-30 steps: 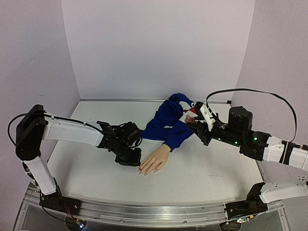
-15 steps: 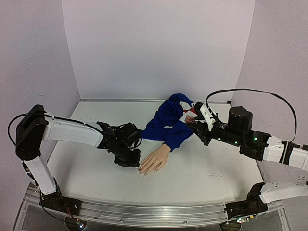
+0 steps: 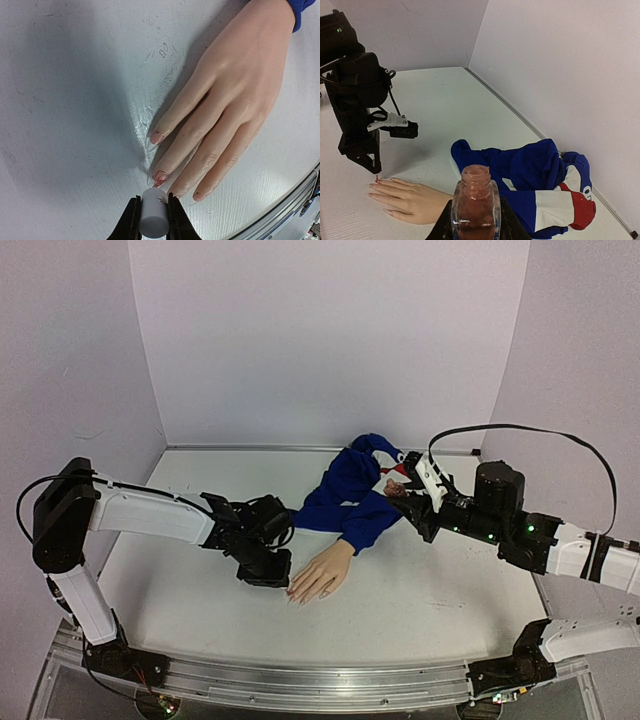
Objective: Paint the nails
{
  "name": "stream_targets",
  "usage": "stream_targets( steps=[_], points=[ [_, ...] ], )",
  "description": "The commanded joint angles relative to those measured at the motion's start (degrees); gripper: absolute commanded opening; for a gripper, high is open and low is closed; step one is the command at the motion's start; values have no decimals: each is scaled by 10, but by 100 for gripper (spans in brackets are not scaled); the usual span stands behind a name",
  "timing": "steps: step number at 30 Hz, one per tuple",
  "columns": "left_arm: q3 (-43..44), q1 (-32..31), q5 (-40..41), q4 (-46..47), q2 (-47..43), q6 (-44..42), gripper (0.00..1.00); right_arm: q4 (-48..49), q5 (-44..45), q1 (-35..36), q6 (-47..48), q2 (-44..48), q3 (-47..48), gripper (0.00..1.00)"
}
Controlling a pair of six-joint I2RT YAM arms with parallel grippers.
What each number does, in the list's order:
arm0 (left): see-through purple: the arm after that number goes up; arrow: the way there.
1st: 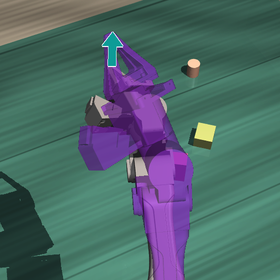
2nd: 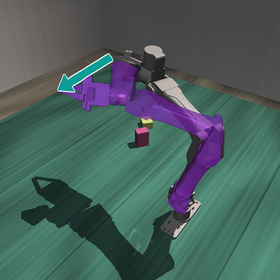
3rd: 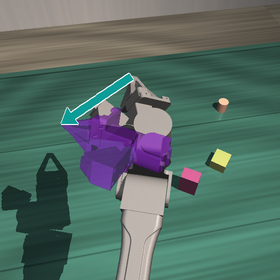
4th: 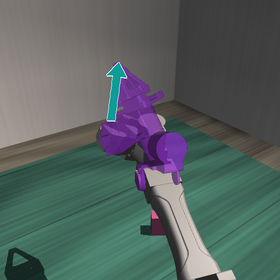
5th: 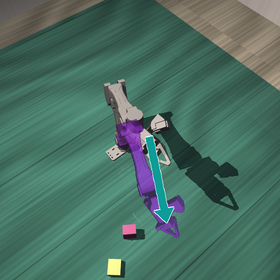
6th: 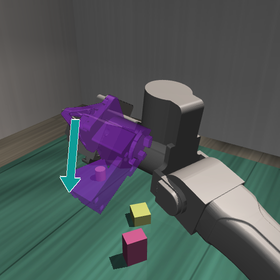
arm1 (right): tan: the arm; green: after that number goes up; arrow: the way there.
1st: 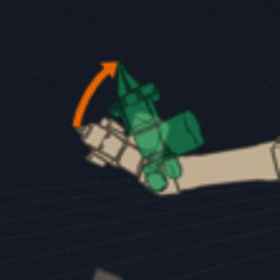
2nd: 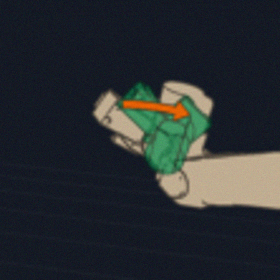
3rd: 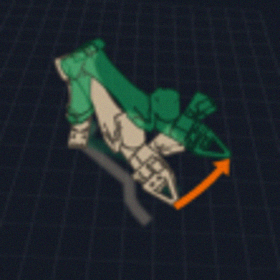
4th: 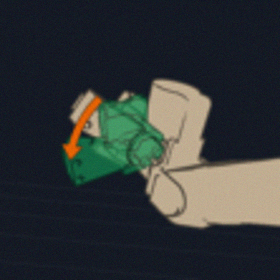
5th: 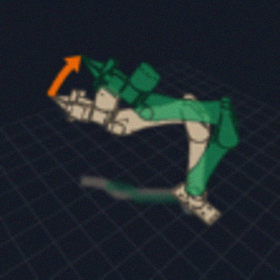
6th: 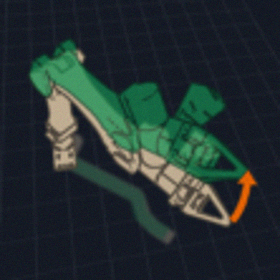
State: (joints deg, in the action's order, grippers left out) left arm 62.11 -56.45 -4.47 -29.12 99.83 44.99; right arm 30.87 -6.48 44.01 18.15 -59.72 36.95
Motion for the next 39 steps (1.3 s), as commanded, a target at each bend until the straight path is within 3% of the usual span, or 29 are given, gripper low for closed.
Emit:
stream_targets(
  steps=[1, 23, 39],
  points=[
    [-2, 4, -2, -3, -9, 2, 0, 38, -6, -4, -7, 9, 9, 0],
    [-16, 5, -2, 4, -23, 6, 0, 38, -6, -4, -7, 9, 7, 0],
    [-52, -6, 60, 41, -109, -2, 0, 38, -7, -3, -7, 2, 8, 0]
  ],
)
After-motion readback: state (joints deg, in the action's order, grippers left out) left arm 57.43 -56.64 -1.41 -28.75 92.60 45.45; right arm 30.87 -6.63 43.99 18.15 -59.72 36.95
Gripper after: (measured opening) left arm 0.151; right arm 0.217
